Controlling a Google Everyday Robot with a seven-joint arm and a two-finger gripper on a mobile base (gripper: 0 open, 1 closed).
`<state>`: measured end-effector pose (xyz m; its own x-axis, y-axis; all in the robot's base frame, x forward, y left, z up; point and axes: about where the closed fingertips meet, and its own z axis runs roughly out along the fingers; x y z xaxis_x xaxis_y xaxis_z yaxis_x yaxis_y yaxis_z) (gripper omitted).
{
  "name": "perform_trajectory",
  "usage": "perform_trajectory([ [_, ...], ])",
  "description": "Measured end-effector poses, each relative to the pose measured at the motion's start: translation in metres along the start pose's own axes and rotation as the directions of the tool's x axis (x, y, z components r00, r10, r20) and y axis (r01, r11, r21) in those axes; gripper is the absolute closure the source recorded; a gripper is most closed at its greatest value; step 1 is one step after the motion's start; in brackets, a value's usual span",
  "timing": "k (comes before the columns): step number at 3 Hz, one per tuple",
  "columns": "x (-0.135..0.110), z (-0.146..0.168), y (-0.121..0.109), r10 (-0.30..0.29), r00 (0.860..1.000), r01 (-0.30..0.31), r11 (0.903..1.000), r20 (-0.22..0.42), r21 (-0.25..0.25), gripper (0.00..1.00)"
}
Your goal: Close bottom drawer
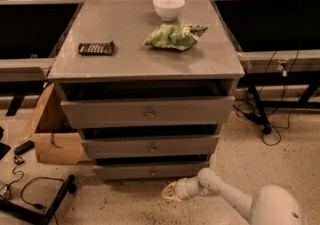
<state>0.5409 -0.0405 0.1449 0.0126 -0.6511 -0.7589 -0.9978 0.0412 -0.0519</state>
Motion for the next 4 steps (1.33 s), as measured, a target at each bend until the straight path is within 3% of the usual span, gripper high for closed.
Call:
perform_trajectory([
  [1,-0.002,-0.025,0.028,-0.008,0.997,0.005,0.9993,-0.078,-0.036,1.00],
  [2,-0.008,-0.076,0.025,-0.017,0.978,0.019,0.9998,-0.209,0.008,1.00],
  [3,-0.014,-0.123,0.003,-0.128,0.909,0.154,0.9876,-0.396,0.033,1.00],
  [4,-0.045,-0.162,-0.030,-0.305,0.788,0.355,0.9346,-0.536,-0.009,1.00],
])
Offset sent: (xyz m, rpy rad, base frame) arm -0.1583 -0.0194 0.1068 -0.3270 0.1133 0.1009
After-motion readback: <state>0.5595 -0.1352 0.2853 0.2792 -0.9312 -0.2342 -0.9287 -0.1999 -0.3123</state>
